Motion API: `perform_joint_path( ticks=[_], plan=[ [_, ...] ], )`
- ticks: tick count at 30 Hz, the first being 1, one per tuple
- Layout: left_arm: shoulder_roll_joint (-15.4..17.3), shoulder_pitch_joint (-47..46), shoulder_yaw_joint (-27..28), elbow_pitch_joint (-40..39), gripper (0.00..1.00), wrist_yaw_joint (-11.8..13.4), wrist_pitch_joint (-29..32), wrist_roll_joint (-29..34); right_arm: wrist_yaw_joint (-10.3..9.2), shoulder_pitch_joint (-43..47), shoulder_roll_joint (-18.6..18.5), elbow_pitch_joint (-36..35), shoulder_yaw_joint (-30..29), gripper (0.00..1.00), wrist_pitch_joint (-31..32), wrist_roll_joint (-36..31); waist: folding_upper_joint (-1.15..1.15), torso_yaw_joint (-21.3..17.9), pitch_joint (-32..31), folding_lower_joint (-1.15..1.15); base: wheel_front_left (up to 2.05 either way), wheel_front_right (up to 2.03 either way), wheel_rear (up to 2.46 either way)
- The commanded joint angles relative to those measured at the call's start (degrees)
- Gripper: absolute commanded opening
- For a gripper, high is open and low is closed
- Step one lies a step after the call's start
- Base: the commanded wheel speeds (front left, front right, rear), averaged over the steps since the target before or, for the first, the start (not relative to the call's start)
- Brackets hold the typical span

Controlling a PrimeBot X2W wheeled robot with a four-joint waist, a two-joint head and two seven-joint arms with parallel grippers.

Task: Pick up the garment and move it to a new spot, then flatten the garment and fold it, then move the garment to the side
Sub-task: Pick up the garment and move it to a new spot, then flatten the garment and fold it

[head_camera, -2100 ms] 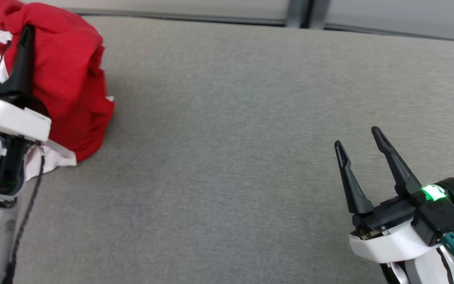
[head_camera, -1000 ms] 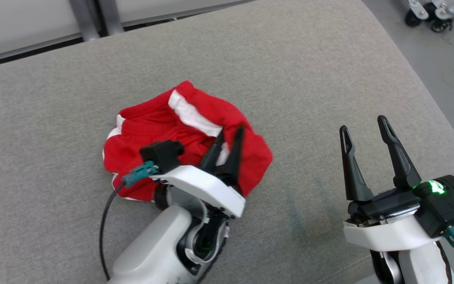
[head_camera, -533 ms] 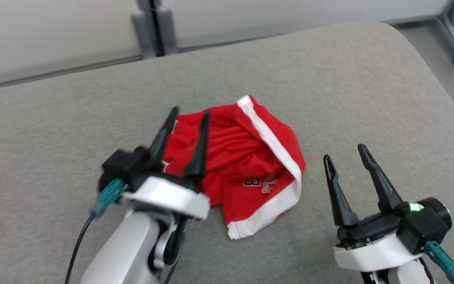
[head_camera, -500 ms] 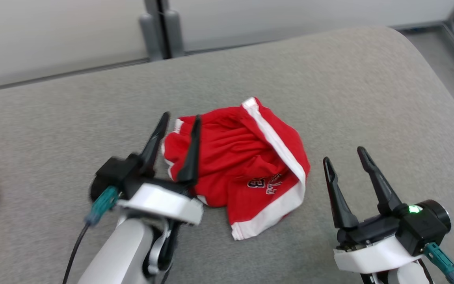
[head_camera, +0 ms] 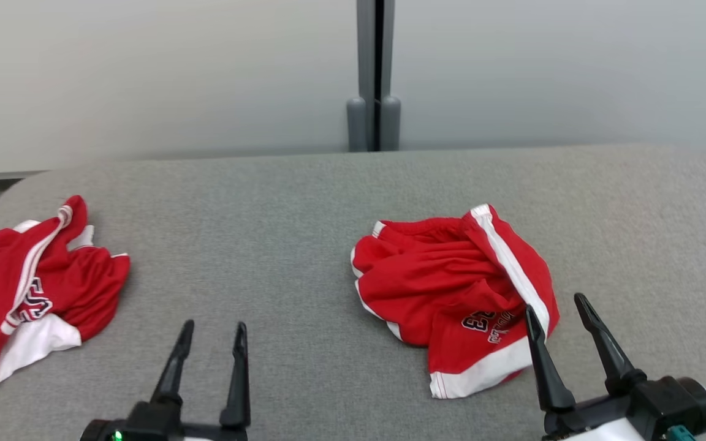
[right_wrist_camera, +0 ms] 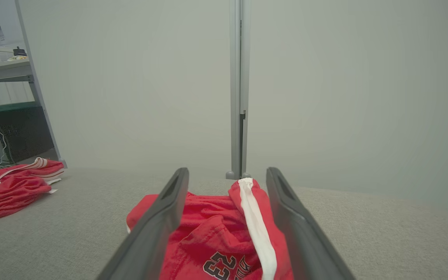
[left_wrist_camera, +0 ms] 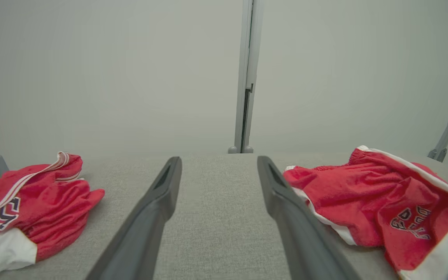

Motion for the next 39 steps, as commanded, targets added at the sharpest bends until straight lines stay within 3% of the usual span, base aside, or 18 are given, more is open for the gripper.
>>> perform_joint_path(
  ticks=[1,13,39],
  plan=[
    [0.0,1.51,0.15,-0.59,1.0,-0.76,-0.11,2.59,-0.12,1.28,0.05,0.12,-0.31,1.0,-0.05,-0.07,0.0,2.34,-2.54,0.0,0.0,0.0,0.0],
    [-0.66,6.72,-0.08,-2.05,1.0,-2.8,-0.11,6.82,-0.12,5.0,0.29,0.14,-0.5,1.0,-0.05,-1.53,0.0,2.74,-4.54,0.0,0.0,0.0,0.0],
    [-0.68,5.18,-1.36,-1.63,1.0,-1.3,-0.12,6.74,-0.12,4.54,0.17,0.34,-0.93,1.0,-0.05,-1.72,0.0,2.41,-4.22,0.0,0.0,0.0,0.0]
  ],
)
